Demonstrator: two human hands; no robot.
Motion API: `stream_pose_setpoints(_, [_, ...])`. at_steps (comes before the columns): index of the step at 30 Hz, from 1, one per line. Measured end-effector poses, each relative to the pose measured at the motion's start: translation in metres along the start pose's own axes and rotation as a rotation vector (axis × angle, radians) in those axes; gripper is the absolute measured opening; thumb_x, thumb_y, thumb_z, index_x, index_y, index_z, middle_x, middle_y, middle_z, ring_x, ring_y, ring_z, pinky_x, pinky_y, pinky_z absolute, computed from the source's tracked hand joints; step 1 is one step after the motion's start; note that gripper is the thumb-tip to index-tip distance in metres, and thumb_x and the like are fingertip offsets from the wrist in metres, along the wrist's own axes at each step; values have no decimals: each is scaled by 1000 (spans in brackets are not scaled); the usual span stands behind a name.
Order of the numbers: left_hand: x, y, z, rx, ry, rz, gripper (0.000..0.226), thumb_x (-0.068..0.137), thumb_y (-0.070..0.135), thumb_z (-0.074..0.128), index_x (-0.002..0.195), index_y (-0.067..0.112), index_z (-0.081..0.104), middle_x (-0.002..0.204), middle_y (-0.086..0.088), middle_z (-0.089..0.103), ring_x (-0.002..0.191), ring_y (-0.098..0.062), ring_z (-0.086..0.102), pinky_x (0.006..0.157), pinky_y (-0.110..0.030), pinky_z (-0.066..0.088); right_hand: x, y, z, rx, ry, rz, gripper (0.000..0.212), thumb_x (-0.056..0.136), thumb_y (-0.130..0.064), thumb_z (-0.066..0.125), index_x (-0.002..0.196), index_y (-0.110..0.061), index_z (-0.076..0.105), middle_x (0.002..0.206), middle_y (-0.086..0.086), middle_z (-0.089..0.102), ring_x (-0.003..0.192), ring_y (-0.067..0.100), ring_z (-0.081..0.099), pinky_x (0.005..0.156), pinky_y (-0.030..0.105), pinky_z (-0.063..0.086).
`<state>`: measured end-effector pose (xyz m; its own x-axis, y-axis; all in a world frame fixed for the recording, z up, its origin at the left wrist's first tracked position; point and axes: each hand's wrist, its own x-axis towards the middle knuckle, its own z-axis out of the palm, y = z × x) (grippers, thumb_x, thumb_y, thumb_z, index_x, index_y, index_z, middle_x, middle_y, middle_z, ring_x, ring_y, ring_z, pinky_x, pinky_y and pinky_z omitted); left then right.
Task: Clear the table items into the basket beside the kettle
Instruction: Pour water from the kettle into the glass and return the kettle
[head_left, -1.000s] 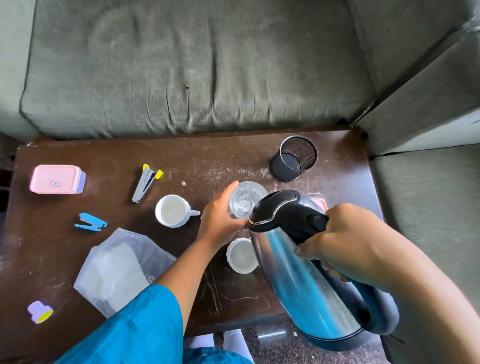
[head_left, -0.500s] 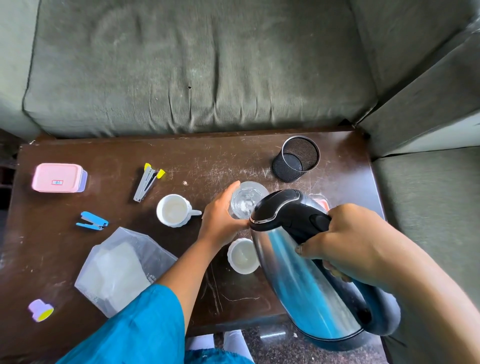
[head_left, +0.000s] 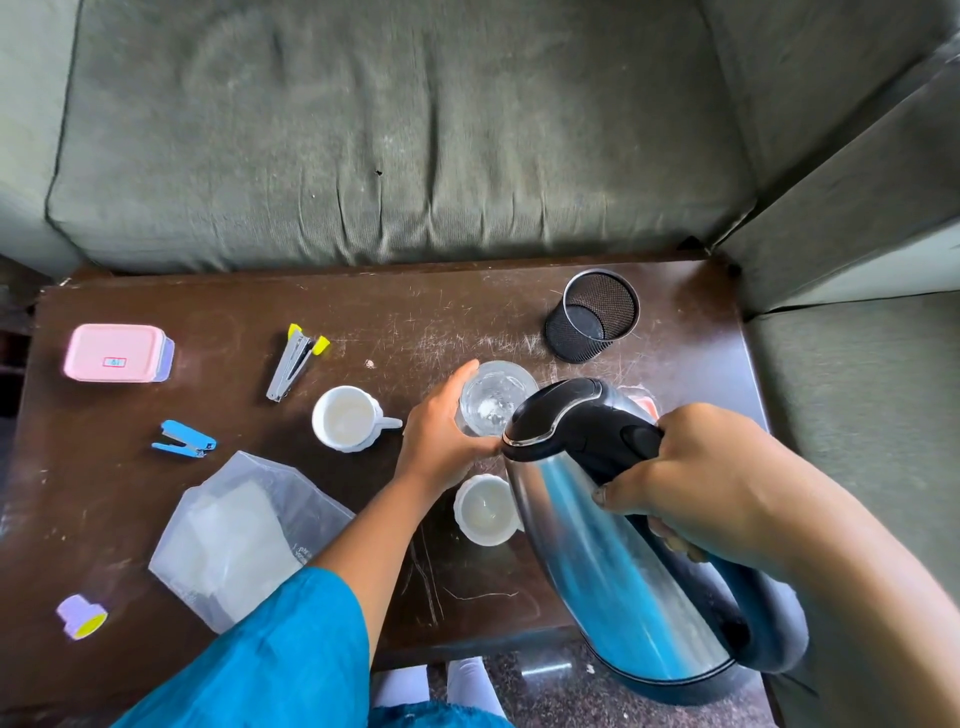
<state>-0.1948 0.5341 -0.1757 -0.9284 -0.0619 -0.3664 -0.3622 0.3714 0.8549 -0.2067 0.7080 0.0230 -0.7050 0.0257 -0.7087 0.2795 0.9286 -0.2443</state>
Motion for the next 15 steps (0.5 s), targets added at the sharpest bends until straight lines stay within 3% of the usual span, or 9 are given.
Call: stream_pose_setpoints(15, [0,1,-2,19,-19,4,95,52,41,77,138,26,38,139,2,49,126,-14,46,103,-42,42,0,4,2,16,2,-10,37,56,-36,75,68,-6,58,62,15,63,52,29,59,56,41,55])
